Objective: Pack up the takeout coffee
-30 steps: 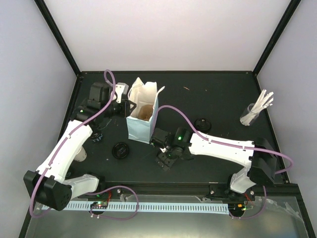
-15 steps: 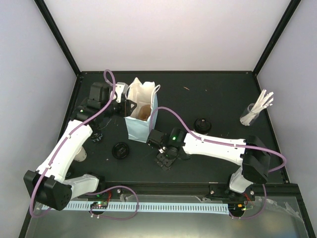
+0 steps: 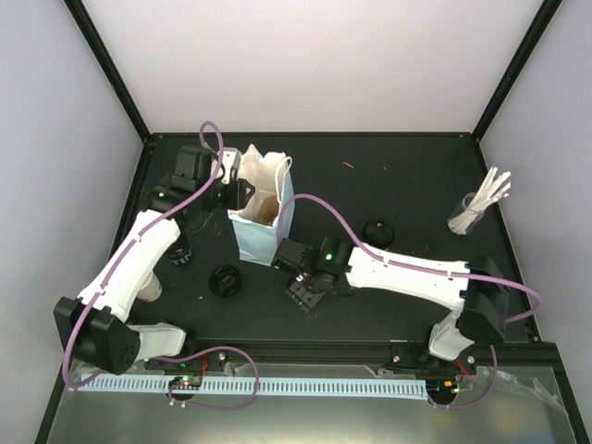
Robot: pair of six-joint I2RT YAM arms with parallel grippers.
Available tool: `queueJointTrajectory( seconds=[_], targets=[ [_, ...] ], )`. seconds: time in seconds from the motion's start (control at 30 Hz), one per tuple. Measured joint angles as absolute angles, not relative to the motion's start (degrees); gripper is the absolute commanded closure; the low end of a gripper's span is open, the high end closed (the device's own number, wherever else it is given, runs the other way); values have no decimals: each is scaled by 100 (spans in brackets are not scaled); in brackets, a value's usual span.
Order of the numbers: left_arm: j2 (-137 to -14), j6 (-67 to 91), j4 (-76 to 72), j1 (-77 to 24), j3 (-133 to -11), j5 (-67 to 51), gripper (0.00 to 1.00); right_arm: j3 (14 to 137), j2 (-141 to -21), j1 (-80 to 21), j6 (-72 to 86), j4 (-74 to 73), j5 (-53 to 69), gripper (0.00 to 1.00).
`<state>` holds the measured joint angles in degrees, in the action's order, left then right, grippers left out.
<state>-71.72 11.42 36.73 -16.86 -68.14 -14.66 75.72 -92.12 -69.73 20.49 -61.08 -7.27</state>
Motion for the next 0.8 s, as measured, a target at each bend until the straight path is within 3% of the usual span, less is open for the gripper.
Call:
queueJointTrajectory(
  seconds=[0.1,0.27,0.6,0.8],
  targets=[
    [-7415,1168,3756,-1682,-7037,-1391,80,7695,-8895,-6973,2045,-6213,-738,29],
    [-7854,1087,4021,-1682,-7426,-1413,97,8250,-8099,-6978,1944,-6466,-698,30],
    [-7822,307,4453,-1682,-7557,-2141,98,10597,-7190,-6978,1625,-6810,-1448,36],
    [-7450,-104,4720,-1730,-7564,-2477,98,10726,-7004,-6978,1192,-6556,-2445,40]
  ],
)
